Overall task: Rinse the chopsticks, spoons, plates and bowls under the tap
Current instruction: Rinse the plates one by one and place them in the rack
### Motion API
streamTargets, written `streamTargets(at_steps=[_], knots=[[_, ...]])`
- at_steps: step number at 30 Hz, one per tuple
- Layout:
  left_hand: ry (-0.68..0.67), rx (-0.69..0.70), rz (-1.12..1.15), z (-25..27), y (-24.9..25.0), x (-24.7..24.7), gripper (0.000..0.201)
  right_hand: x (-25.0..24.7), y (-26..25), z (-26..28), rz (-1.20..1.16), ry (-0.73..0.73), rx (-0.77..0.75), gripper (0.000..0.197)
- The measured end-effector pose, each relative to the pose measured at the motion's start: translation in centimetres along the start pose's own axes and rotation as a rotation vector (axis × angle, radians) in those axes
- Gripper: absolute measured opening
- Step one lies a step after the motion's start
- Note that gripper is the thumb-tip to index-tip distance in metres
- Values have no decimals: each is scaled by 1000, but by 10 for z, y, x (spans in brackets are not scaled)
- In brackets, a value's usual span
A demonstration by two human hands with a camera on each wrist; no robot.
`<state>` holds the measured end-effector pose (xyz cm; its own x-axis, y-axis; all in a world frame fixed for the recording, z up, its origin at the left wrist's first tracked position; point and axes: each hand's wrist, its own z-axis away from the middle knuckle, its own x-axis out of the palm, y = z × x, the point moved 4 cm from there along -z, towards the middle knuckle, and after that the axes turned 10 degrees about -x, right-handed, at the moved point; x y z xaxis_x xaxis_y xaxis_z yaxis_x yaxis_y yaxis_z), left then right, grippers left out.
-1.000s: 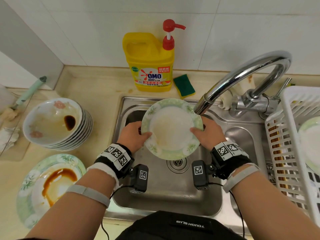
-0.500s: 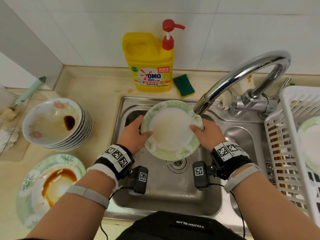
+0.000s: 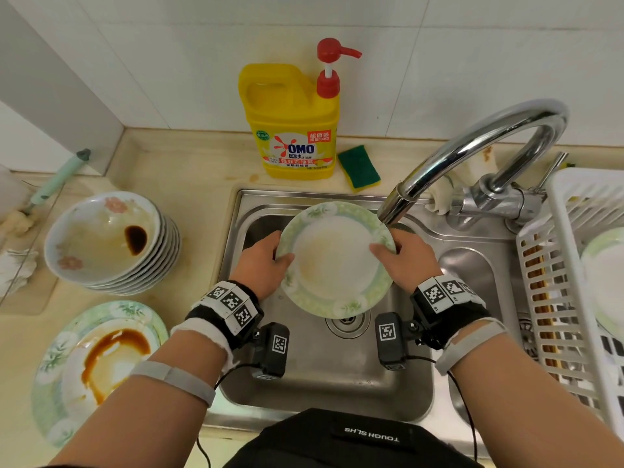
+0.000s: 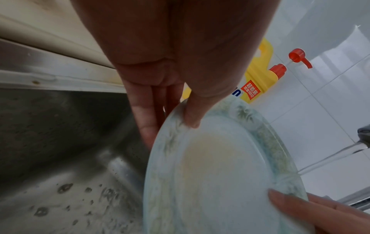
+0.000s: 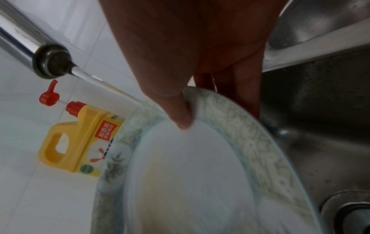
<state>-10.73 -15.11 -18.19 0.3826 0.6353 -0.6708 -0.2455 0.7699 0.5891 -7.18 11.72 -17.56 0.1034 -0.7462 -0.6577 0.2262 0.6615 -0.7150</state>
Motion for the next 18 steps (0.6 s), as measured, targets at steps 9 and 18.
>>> streamTargets(at_steps=[9,18], knots=[[-56,3,56,3,3,3,20,1,4,-2,87,-28,10,37],[-22,-26,103,0,0,-1,10,1,3,1,-100,-14,-45,34]])
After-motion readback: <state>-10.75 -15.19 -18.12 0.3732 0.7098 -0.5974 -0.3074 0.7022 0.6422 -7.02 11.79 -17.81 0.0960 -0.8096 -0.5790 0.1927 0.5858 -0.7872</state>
